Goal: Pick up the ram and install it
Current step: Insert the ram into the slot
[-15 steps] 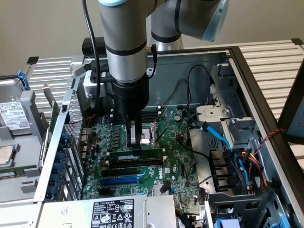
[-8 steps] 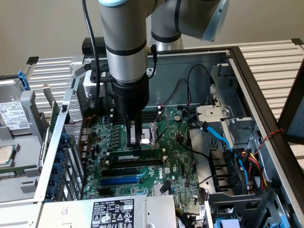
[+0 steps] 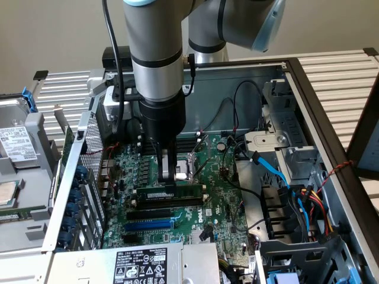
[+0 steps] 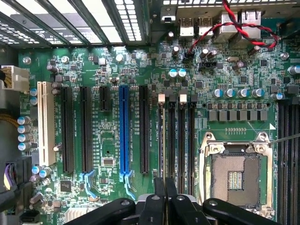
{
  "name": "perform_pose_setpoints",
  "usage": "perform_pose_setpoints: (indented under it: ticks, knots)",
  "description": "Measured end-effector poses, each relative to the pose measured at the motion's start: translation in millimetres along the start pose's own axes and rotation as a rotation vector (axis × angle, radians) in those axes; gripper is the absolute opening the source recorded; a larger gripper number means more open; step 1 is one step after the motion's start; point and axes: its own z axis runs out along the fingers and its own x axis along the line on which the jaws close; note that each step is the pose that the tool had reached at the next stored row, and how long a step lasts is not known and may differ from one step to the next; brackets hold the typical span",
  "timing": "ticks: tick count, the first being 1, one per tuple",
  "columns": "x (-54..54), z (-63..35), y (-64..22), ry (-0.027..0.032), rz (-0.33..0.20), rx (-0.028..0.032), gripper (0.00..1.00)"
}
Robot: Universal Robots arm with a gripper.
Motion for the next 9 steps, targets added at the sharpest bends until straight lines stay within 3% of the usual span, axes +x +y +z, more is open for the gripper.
perform_pose_setpoints:
  ticks: [9]
  knots:
    - [0.1, -0.2, 2.2, 0.0003, 0.003, 0.0, 0.12]
